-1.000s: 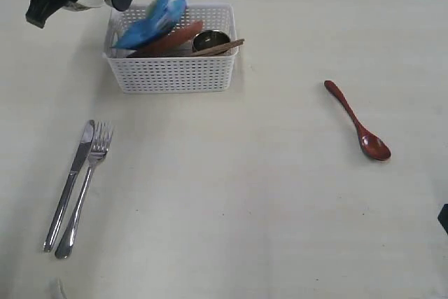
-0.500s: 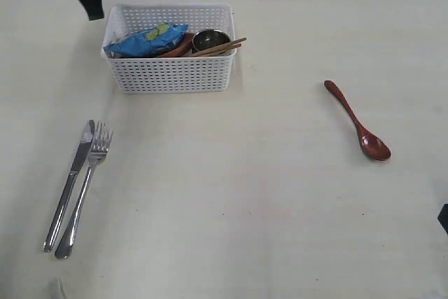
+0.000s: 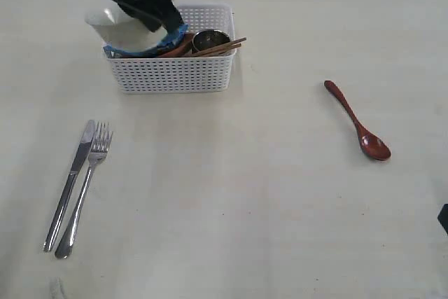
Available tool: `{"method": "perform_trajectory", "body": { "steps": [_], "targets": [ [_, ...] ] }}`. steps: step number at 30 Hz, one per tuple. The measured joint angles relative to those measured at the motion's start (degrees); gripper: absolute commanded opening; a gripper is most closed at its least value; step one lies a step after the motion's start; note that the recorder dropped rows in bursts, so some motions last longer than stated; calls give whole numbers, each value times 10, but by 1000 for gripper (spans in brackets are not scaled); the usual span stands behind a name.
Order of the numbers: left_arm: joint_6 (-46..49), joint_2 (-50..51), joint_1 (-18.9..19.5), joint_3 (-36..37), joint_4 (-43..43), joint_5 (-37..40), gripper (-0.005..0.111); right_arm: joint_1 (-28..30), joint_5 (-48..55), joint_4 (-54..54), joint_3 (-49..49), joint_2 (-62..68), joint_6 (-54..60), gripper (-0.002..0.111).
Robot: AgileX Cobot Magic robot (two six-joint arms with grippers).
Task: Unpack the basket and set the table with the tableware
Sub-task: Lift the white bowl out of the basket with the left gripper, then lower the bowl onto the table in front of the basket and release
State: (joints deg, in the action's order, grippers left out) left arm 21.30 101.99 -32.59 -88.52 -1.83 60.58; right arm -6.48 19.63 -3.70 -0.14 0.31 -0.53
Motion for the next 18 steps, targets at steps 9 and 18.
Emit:
{"method": "perform_trajectory", "body": {
  "steps": [9,18],
  "targets": [
    [-9,-7,-177,99,18,-69,0,0,0,0,0,0,0,0],
    [-160,-56,-245,257,125,-198,0,0,0,0,0,0,0,0]
  ]
}}
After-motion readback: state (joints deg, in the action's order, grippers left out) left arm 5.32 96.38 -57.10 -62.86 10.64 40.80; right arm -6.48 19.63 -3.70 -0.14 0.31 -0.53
